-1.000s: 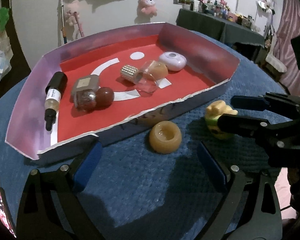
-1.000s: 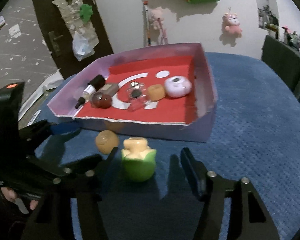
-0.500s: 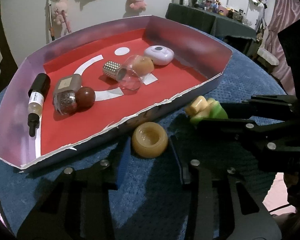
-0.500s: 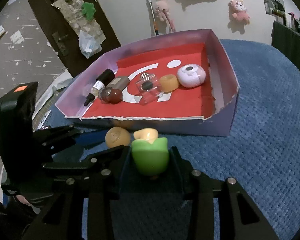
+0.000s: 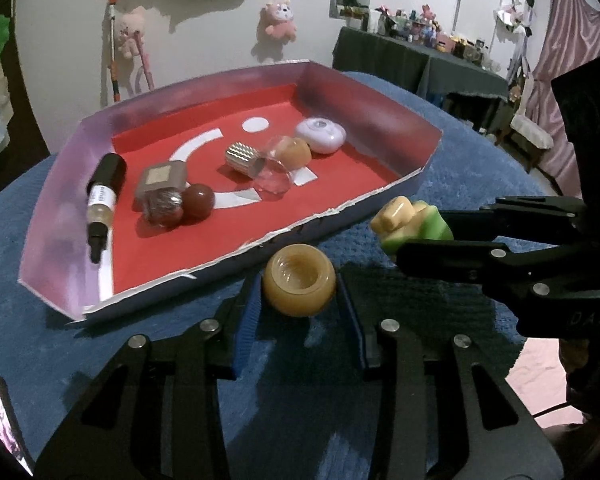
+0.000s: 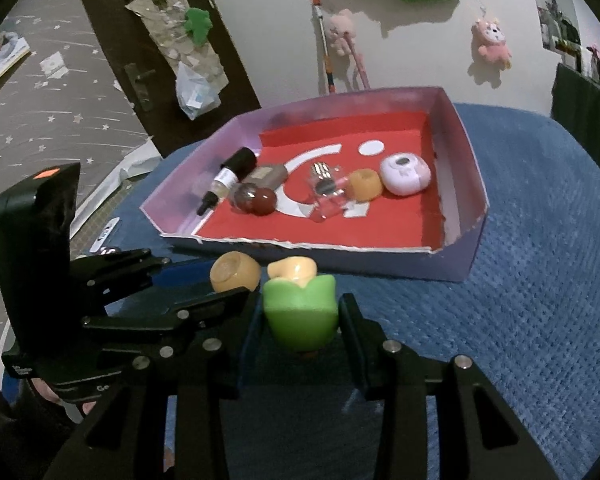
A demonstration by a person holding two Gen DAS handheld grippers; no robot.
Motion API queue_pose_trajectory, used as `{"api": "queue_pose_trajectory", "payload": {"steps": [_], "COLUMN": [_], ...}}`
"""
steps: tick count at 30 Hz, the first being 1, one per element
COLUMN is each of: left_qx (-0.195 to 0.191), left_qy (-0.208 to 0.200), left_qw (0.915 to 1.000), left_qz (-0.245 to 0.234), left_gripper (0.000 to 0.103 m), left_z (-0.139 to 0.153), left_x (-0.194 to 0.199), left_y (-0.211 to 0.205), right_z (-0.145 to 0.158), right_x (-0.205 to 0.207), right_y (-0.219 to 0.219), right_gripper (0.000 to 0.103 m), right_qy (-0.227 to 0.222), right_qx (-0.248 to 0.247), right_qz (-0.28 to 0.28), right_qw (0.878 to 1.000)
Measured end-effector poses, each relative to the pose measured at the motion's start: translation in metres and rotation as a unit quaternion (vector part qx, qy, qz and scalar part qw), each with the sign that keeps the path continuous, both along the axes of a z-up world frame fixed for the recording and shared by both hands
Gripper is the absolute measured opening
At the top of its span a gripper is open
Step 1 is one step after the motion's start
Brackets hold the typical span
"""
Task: Organize rigid objects
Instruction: 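Grasp the amber ring with the left tool while the right tool grasps the green toy, then lift and carry the amber ring and green toy over the red box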
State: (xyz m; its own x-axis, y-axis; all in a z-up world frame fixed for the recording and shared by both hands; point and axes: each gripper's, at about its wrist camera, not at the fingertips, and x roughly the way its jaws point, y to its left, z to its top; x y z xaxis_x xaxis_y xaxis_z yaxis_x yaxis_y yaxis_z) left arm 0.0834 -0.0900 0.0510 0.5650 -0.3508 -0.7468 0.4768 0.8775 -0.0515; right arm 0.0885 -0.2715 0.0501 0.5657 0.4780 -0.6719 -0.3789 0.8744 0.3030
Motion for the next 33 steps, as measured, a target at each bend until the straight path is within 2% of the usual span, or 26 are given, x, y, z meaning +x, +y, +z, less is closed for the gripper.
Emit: {"api": "queue_pose_trajectory", "payload": {"steps": [11,21,27,33], "left_qx": [-0.030,-0.041,-0.042,-0.044], "left_qy": [-0.022,-0.033,-0.034,-0.026], "left_qw": [0.9989,0.9980,0.9975,0.9971], "left_qz": [0.027,0.034,0.046,0.056], "left_gripper": [0.036,0.036,0.036,0.036], "left_z": [0.023,0.034,0.041,0.040], "left_x": [-0.008,-0.005,0.007,0.023], "left_y": [0.022,0.030,0.035,0.041], "right_z": [0.020,0.023,0.033,0.032], "right_x": [-0.009,-0.007,0.006,0.025], "right_y": [0.014,0.017,0.017,0.019], "right_gripper": [0.041,0.041,0.041,0.041], "right_qy": [-0.026,-0.035,-0.047,-0.037], "right_qx": [-0.003,-0.008,-0.011,-0.015], "right_qz": [0.019,0.018,0.017,0.021], "right_qw": [0.999,0.999,0.999,0.999]}}
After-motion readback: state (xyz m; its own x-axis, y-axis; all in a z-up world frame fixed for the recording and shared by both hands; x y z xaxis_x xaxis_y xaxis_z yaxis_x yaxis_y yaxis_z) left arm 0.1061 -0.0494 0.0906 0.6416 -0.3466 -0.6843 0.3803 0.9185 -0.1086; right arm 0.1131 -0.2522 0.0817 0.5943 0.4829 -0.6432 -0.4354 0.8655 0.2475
